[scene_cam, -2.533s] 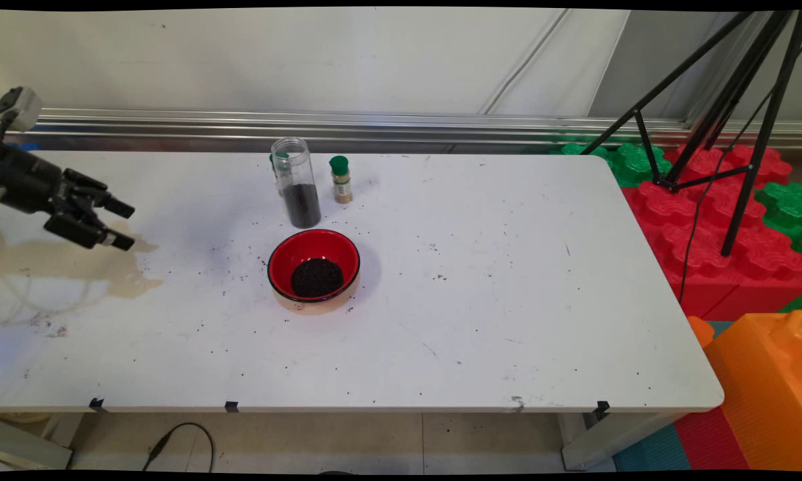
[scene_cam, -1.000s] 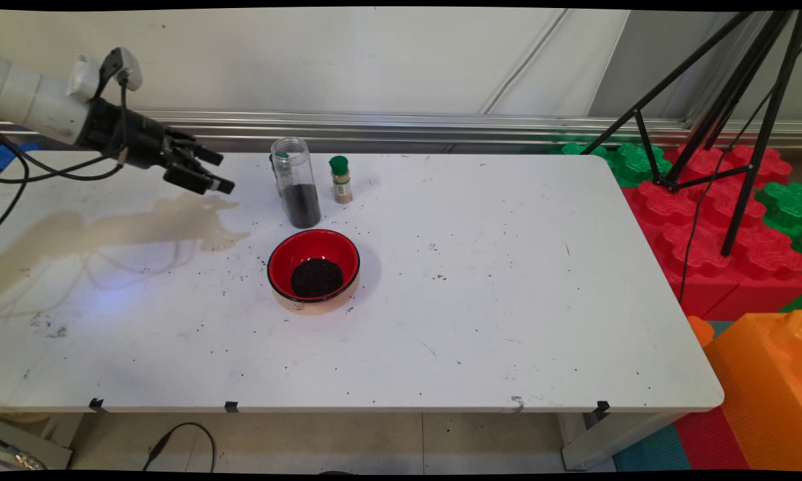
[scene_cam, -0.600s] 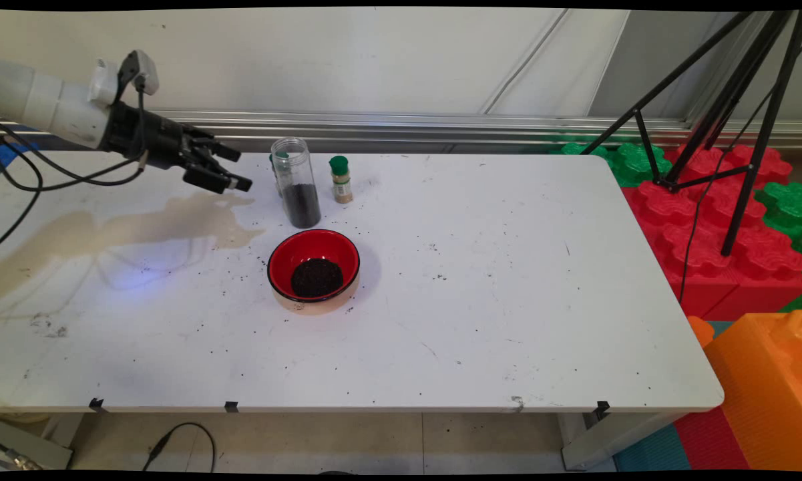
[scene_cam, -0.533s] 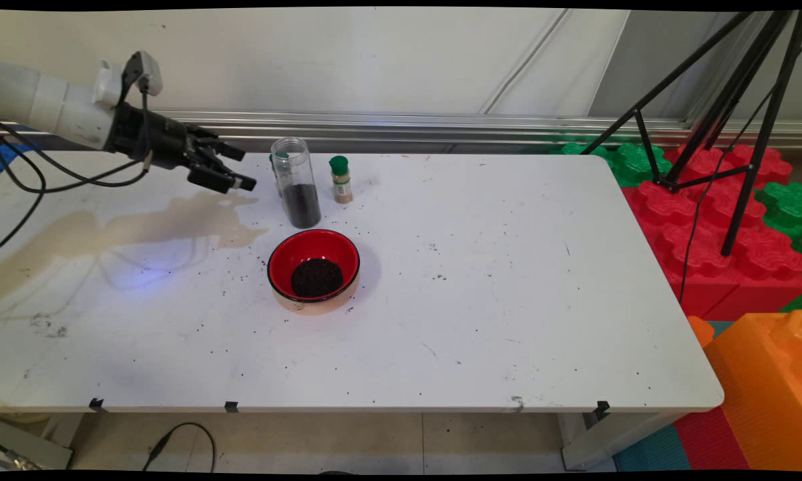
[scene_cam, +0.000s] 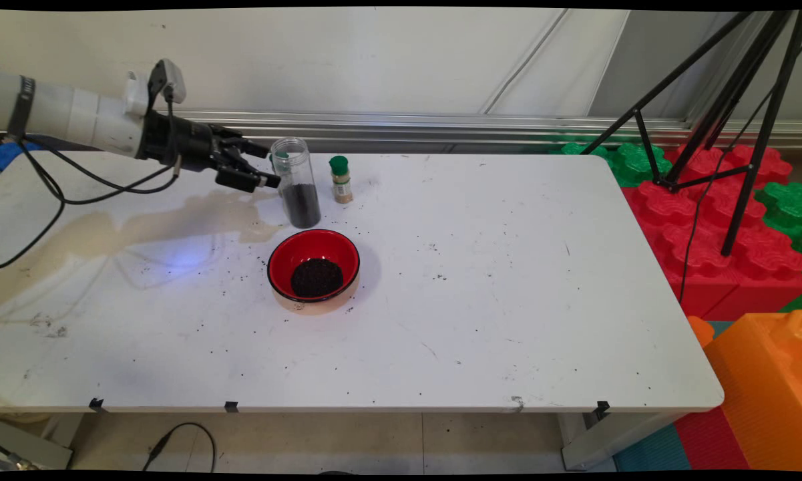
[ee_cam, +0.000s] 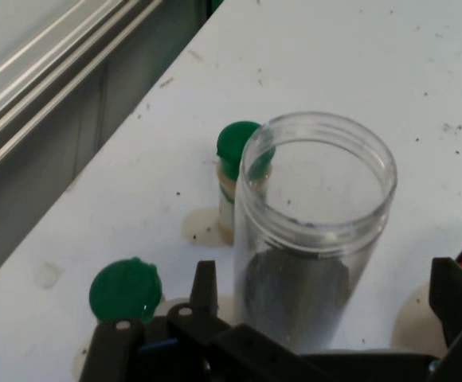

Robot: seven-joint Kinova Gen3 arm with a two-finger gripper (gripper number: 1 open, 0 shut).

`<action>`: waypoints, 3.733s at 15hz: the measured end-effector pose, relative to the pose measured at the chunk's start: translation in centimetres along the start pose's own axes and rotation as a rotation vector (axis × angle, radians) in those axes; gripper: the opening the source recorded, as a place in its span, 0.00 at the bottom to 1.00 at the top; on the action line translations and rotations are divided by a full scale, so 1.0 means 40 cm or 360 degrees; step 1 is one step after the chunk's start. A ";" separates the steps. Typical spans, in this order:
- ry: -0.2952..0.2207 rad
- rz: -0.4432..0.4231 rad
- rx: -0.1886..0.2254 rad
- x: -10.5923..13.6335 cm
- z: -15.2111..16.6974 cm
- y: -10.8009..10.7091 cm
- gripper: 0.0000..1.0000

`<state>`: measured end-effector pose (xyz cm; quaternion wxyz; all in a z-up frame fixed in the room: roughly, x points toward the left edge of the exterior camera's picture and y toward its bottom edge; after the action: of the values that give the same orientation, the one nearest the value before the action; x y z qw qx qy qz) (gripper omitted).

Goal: Pick up the black seasoning powder from the table, then pour the black seasoning powder in the red bowl

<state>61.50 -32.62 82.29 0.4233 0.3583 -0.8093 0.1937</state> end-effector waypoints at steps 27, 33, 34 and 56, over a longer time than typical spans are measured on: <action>0.0180 -0.0060 0.0006 -0.062 0.146 -0.004 0.00; 0.0193 -0.0050 0.0003 -0.070 0.149 -0.008 0.00; 0.0195 -0.0048 0.0001 -0.071 0.148 -0.009 0.00; 0.0389 0.0245 -0.0087 0.003 0.044 0.003 0.00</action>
<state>60.42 -33.66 81.39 0.5122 0.2574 -0.7816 0.2458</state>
